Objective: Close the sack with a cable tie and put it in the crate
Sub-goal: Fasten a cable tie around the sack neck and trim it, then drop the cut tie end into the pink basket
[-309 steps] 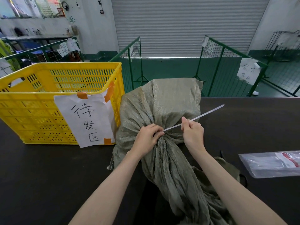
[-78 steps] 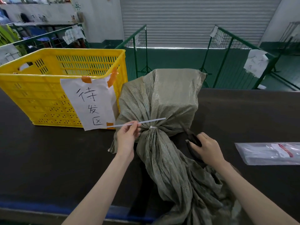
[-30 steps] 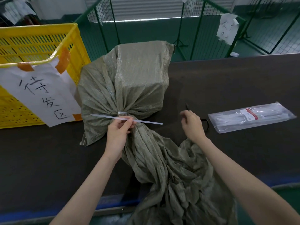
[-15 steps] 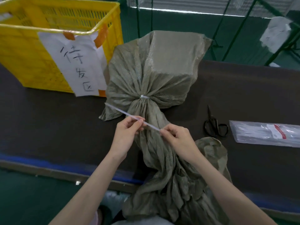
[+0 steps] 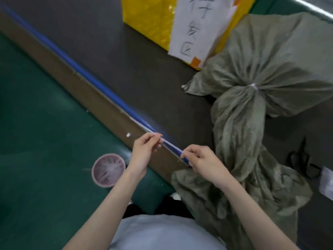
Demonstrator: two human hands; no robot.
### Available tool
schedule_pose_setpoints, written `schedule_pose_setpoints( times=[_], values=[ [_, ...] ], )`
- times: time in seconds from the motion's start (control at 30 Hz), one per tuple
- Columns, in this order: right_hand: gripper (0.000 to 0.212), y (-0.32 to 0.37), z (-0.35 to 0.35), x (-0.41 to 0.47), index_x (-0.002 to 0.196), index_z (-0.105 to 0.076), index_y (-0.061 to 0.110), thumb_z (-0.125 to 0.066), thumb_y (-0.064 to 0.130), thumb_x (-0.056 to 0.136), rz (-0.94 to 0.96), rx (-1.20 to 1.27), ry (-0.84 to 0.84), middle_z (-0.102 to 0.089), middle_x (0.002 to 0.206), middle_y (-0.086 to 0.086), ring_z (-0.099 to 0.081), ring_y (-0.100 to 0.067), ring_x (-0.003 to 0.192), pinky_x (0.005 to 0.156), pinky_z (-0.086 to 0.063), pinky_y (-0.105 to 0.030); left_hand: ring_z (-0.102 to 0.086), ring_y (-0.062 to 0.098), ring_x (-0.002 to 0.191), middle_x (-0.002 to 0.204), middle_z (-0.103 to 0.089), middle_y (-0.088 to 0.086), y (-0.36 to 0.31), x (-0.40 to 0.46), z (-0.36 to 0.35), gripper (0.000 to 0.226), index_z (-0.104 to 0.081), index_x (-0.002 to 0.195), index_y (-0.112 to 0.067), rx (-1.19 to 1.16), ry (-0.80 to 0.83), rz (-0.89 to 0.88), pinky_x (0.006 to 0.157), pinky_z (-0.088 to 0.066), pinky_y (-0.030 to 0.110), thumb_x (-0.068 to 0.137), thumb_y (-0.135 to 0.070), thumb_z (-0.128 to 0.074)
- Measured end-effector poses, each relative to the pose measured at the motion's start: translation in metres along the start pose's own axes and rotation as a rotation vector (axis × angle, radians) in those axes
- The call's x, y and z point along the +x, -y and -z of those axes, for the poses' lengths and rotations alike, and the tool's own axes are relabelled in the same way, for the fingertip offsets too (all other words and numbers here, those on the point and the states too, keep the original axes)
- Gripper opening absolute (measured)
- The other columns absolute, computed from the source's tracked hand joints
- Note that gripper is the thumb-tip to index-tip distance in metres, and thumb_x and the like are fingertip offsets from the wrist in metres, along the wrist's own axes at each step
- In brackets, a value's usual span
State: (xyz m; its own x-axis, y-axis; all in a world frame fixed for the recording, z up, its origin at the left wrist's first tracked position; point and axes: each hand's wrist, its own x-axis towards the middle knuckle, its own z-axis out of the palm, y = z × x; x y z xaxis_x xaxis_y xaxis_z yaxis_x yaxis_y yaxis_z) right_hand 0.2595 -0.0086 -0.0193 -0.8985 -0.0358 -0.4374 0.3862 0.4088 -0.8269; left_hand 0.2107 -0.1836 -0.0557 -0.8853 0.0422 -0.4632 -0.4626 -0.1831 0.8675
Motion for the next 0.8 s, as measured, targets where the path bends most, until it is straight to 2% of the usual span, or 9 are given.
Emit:
schedule_pose_setpoints(
  times=[0.07,0.13,0.23,0.3,0.4,0.5,0.57,0.67,0.8],
  values=[
    [0.019,0.007,-0.029,0.009,0.084,-0.065,0.011,-0.050,0.014,0.095,-0.018,-0.019,0.094,-0.048,0.050,0.005,-0.037,-0.005,0.038,0.045,-0.031,-0.019,-0.054,0.001,0.053,0.058,-0.066,-0.011,0.012,-0.001,0.035,0.019,-0.068,0.080,-0.014,-0.021,-0.071,0.050,0.055,-0.039,0.014,0.093,-0.009,-0.056],
    [0.017,0.014,-0.064,0.020,0.086,-0.062,0.002,-0.049,0.008,0.095,-0.051,-0.030,0.154,-0.051,0.051,-0.001,-0.037,-0.007,0.034,0.041,-0.031,-0.017,-0.053,0.001,0.053,0.057,-0.066,-0.012,0.022,0.000,0.076,0.020,-0.067,0.079,-0.015,-0.047,-0.141,0.102,0.051,-0.037,0.013,0.094,-0.009,-0.055],
    [0.021,0.018,-0.118,0.037,0.073,-0.059,0.006,-0.054,0.013,0.093,-0.101,-0.087,0.181,-0.052,0.047,-0.004,-0.037,-0.009,0.031,0.040,-0.032,-0.020,-0.053,0.006,0.056,0.059,-0.067,-0.010,0.039,0.002,0.135,0.022,-0.067,0.078,-0.015,-0.059,-0.224,0.185,0.054,-0.035,0.018,0.094,-0.009,-0.053],
    [0.027,0.014,-0.148,0.048,0.067,-0.057,0.009,-0.057,0.019,0.091,-0.139,-0.137,0.184,-0.052,0.045,-0.003,-0.039,-0.011,0.032,0.041,-0.035,-0.020,-0.053,0.009,0.059,0.068,-0.067,-0.003,0.052,0.003,0.166,0.022,-0.065,0.080,-0.013,-0.044,-0.250,0.253,0.055,-0.036,0.020,0.095,-0.011,-0.050],
    [0.031,0.006,-0.194,0.066,0.062,-0.055,0.009,-0.059,0.021,0.090,-0.196,-0.161,0.176,-0.049,0.041,0.000,-0.038,-0.011,0.032,0.039,-0.033,-0.020,-0.052,0.010,0.060,0.076,-0.064,0.002,0.071,0.001,0.212,0.023,-0.062,0.083,-0.013,-0.021,-0.289,0.362,0.047,-0.037,0.012,0.096,-0.011,-0.044],
    [0.033,-0.003,-0.232,0.088,0.059,-0.053,0.009,-0.060,0.020,0.090,-0.231,-0.227,0.168,-0.047,0.038,0.003,-0.038,-0.005,0.030,0.040,-0.033,-0.021,-0.053,0.002,0.049,0.074,-0.063,0.001,0.091,-0.004,0.251,0.023,-0.062,0.086,-0.012,0.017,-0.360,0.430,0.041,-0.035,0.008,0.095,-0.008,-0.042],
    [0.034,-0.012,-0.254,0.105,0.057,-0.055,0.009,-0.061,0.021,0.089,-0.229,-0.296,0.171,-0.049,0.041,0.003,-0.042,-0.006,0.035,0.048,-0.036,-0.025,-0.052,0.004,0.052,0.074,-0.063,0.001,0.107,-0.004,0.274,0.022,-0.062,0.086,-0.011,0.030,-0.400,0.479,0.044,-0.036,0.010,0.095,-0.008,-0.042],
    [0.034,-0.029,-0.282,0.132,0.065,-0.060,-0.002,-0.060,0.023,0.088,-0.249,-0.367,0.164,-0.056,0.053,-0.008,-0.048,-0.021,0.052,0.058,-0.039,-0.029,-0.049,0.009,0.058,0.074,-0.062,0.001,0.129,0.003,0.298,0.024,-0.061,0.081,-0.012,0.031,-0.439,0.532,0.048,-0.038,0.013,0.095,-0.008,-0.041],
    [0.037,-0.062,-0.321,0.173,0.072,-0.062,-0.005,-0.056,0.027,0.090,-0.281,-0.447,0.161,-0.065,0.072,-0.021,-0.060,-0.037,0.072,0.067,-0.048,-0.038,-0.052,0.010,0.063,0.076,-0.063,0.001,0.160,0.018,0.321,0.021,-0.061,0.093,-0.007,0.017,-0.498,0.550,0.058,-0.040,0.019,0.095,-0.007,-0.040]
  ],
)
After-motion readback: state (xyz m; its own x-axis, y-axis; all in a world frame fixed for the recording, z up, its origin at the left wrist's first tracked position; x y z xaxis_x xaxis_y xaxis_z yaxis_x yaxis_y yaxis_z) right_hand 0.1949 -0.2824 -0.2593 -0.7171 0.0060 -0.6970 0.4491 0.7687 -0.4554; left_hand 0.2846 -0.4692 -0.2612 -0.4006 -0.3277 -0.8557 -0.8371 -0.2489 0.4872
